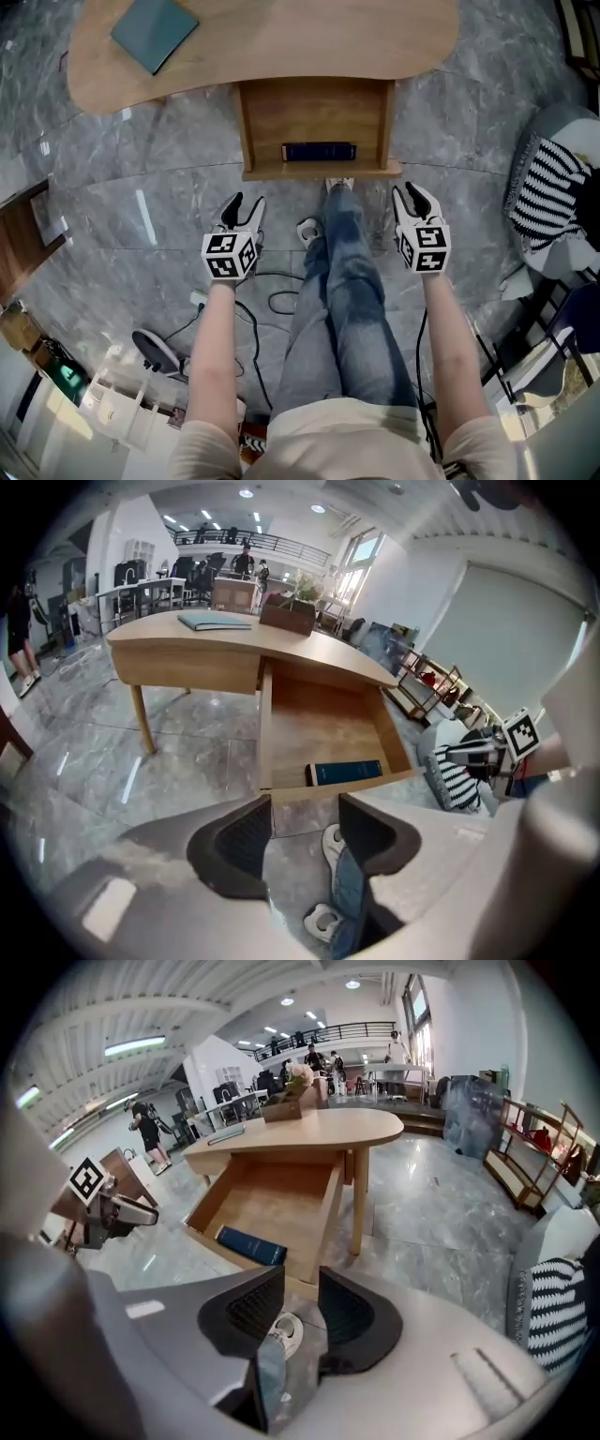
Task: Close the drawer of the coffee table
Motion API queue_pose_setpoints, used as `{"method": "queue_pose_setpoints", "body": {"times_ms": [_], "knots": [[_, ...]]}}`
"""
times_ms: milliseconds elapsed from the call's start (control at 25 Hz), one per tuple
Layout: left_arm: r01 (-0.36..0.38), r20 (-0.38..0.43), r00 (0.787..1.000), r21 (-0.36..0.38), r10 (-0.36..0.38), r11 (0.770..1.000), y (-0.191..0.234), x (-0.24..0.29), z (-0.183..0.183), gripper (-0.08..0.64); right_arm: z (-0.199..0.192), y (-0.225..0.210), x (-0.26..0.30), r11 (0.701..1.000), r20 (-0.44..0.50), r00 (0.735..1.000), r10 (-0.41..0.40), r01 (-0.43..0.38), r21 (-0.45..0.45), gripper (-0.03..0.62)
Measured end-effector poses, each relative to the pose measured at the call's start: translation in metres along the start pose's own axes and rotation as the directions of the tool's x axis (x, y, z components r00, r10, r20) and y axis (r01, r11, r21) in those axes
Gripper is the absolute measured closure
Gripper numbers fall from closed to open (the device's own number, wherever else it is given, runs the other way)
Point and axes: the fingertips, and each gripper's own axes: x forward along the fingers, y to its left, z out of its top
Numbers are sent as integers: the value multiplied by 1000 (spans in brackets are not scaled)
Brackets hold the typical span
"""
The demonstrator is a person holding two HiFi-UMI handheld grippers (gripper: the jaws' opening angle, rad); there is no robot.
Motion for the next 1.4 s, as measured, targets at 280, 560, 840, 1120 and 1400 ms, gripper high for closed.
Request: {"method": "queue_pose_setpoints", "body": {"times_ms": [280,560,840,1120,1400], "knots": [[-37,-65,997,90,43,995,21,38,-21,255,-35,-17,31,997,-85,996,-13,7,-71,423],[-42,-126,990,195,68,980,32,74,-29,236,-55,-30,60,992,-137,990,-27,9,-130,377],[-41,-163,983,277,89,960,40,102,-29,219,-60,-36,89,990,-156,987,-33,11,-141,364],[-34,-183,977,364,107,931,42,117,-26,221,-63,-30,106,982,-197,980,-15,-22,-188,364],[-45,-221,967,334,125,941,43,118,-32,221,-63,-29,108,980,-234,972,-23,-24,-196,374]]}}
